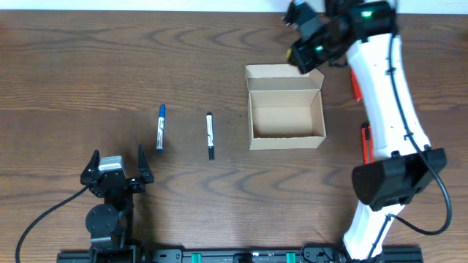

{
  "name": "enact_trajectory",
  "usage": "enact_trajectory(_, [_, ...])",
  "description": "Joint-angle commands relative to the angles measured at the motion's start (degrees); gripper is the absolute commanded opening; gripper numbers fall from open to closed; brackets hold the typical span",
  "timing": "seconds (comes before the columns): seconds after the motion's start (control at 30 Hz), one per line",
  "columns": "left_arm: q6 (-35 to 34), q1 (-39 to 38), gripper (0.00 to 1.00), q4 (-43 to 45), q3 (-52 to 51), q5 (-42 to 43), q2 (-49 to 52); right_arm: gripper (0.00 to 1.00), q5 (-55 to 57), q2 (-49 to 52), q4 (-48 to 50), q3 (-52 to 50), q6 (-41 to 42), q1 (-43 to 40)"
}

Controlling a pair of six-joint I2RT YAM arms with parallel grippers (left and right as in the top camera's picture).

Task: Pack container
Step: 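Lift the tape roll and carry it over the cardboard box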

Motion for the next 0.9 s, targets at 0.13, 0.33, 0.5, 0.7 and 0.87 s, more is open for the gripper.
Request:
enact_trajectory(0.13, [-0.20, 0.31, 0.95, -2.80, -0.85, -0.15, -0.42, 0.01, 6.01, -0.04, 6.27, -14.82, 3.85, 3.80])
enact_trajectory(0.33, [-0.20, 0.31, 0.95, -2.80, -0.85, -0.15, -0.42, 0.01, 7.17, -0.04, 9.55, -21.62, 5.11, 4.31])
enact_trajectory(0.5, [-0.20, 0.31, 0.95, -2.80, -0.85, -0.15, -0.42, 0.01, 7.17, -0.04, 9.31, -21.68, 6.19, 4.26])
enact_trajectory(0.7, [-0.20, 0.31, 0.95, -2.80, -0.85, -0.15, -0.42, 0.01, 7.15, -0.04, 10.54, -23.45, 6.19, 4.26])
enact_trajectory(0.87, [-0.20, 0.31, 0.95, -2.80, -0.85, -0.15, -0.42, 0.01, 7.13, -0.04, 12.39, -27.58, 6.86, 4.26])
